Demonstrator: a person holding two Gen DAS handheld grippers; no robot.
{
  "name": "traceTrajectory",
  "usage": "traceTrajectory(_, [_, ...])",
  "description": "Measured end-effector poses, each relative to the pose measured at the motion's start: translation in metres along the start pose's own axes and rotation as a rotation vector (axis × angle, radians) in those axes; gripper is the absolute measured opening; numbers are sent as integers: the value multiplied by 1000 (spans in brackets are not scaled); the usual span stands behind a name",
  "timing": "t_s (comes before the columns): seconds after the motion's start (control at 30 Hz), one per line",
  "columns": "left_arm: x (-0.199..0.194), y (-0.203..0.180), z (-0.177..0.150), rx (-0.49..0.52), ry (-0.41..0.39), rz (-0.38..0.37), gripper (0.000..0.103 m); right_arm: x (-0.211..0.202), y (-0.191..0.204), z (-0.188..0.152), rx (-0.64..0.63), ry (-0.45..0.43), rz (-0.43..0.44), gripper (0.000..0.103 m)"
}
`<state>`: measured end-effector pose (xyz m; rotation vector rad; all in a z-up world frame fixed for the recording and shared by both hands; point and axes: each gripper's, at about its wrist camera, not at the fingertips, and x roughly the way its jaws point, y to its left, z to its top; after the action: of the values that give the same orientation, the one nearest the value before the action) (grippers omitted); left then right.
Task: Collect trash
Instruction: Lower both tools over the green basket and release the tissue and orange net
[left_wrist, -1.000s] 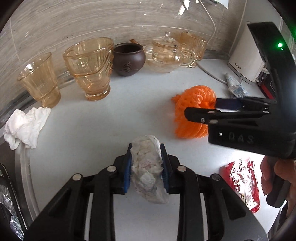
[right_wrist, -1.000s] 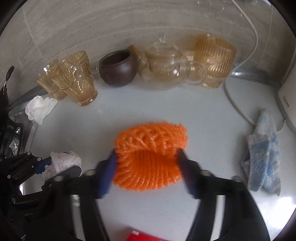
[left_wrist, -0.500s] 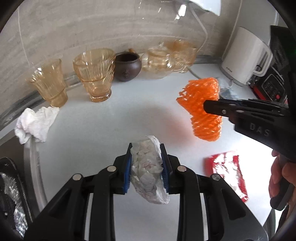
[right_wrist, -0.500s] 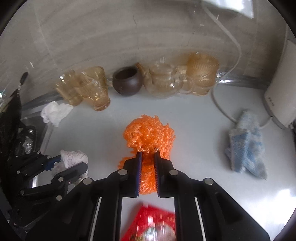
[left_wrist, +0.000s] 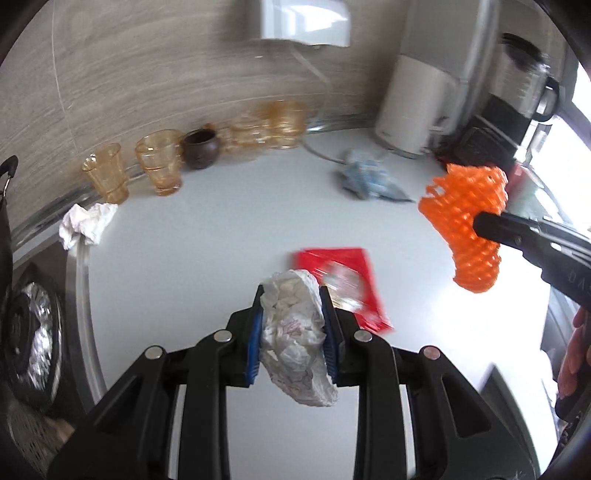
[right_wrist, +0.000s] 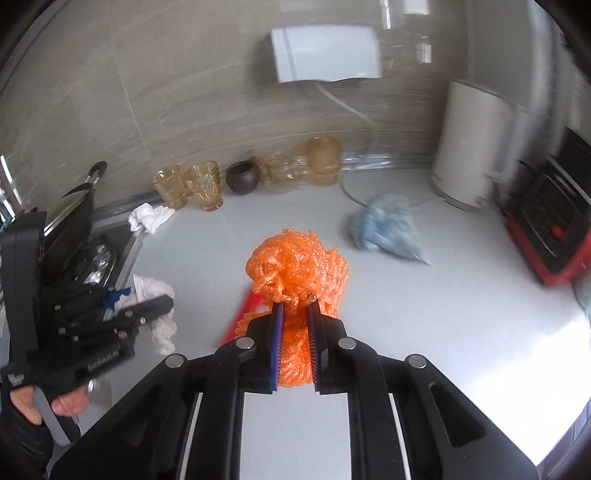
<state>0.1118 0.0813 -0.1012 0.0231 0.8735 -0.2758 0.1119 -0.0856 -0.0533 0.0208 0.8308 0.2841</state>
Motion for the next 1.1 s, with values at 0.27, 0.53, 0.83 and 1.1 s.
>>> traceTrajectory(0.27, [-49, -85, -52, 85, 12, -87, 27, -92, -42, -86, 60, -11, -30, 13])
traceTrajectory(0.53, [-64, -162, -120, 200, 97, -164, 27, -142, -69, -159, 105, 22, -34, 13])
traceTrajectory(0.83, [-35, -204, -189, 263, 265, -213, 27, -162, -81, -218, 130, 86, -19, 14])
traceTrajectory(1.1, [6, -213, -224, 257, 406, -218, 33, -170, -84, -240, 140, 94, -19, 16])
